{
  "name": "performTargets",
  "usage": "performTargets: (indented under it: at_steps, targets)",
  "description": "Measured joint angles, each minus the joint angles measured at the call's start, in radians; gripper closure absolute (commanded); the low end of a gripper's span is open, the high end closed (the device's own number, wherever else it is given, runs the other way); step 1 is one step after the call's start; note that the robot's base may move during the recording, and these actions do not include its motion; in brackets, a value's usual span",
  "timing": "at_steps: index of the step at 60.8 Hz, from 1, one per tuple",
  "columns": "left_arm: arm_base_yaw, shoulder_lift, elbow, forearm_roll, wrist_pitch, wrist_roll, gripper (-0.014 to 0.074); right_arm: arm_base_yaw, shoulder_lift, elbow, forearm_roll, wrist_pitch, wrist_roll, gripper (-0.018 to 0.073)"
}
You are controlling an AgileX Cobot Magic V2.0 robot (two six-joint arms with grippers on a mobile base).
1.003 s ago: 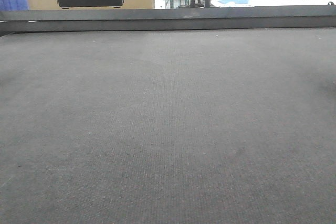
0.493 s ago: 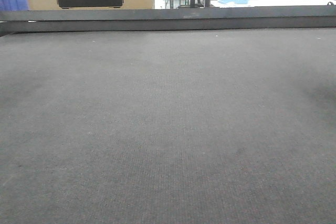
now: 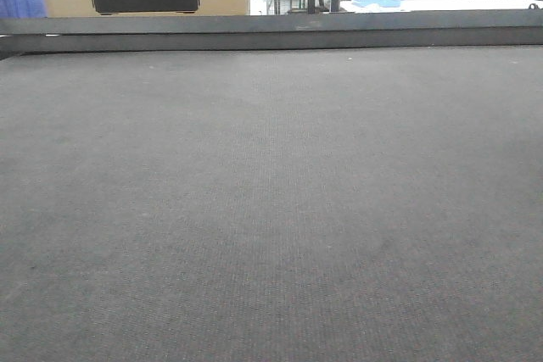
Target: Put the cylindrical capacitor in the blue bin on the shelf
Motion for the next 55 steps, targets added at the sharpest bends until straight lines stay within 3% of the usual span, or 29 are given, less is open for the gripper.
performTargets:
  at_steps: [22, 55]
  targets:
    - [-0.002, -0.212, 0.135, 0.0, -0.001, 0.0, 0.0707, 0.0, -0.254, 0.065, -0.002, 0.016, -0.015, 0.067]
    - [-0.002, -0.228, 0.135, 0.0, -0.006, 0.0, 0.0707, 0.0, -0.275, 0.065, -0.002, 0.025, -0.017, 0.067]
